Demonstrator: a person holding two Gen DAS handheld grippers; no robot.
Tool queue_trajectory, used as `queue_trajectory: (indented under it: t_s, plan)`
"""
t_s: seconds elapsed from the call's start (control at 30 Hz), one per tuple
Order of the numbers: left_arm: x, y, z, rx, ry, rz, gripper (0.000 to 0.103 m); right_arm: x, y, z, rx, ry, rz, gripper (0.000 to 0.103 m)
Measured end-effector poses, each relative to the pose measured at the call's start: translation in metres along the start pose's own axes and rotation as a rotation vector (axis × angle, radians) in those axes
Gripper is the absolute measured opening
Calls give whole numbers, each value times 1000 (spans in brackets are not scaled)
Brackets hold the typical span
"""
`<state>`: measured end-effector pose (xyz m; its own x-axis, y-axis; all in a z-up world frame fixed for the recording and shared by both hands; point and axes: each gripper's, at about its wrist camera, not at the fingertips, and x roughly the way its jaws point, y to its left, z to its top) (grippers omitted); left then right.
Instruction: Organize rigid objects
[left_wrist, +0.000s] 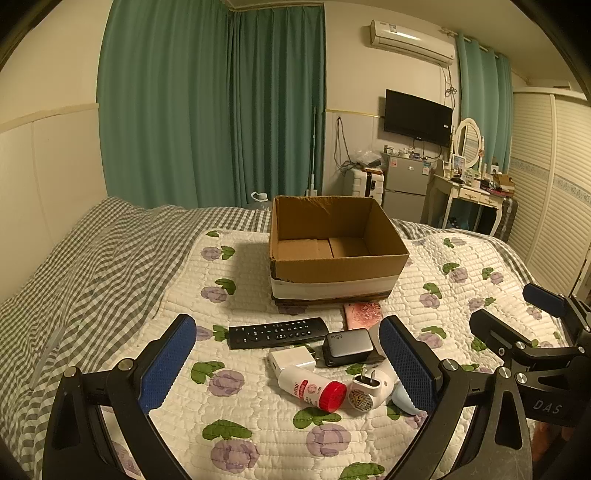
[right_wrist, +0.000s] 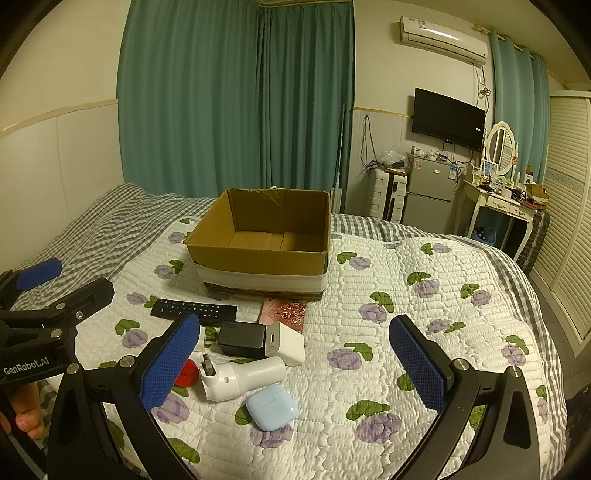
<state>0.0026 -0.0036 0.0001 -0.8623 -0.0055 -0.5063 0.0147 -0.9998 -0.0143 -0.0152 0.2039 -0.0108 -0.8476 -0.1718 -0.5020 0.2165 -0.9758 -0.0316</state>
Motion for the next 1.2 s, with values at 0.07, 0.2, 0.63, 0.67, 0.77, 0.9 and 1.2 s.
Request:
queue_trajectory:
  t_s: [0.07, 0.2, 0.63, 0.67, 0.77, 0.9, 1.2]
  plan:
    - [0, 0, -1, 1, 1, 0, 101, 0, 0, 0, 0, 0, 0, 103]
    - [0, 0, -1, 2, -2, 2, 101, 0, 0, 0, -1, 0, 0, 103]
    - [47, 5, -36, 22, 115, 75, 100, 67, -5, -41, -51, 214, -6, 100]
    - [57, 6, -44, 24, 146, 80, 100, 80, -8, -49, -39, 269, 11, 98]
    - [75, 4, -60, 29, 205, 73, 100, 110, -11, -67, -25, 396, 51, 89]
    - [87, -3, -70, 52, 244, 52, 100, 121, -4, -72, -33, 440, 122, 89]
    - [101, -18, -74, 111, 305, -6, 99, 119, -7, -69, -27, 451, 155, 47]
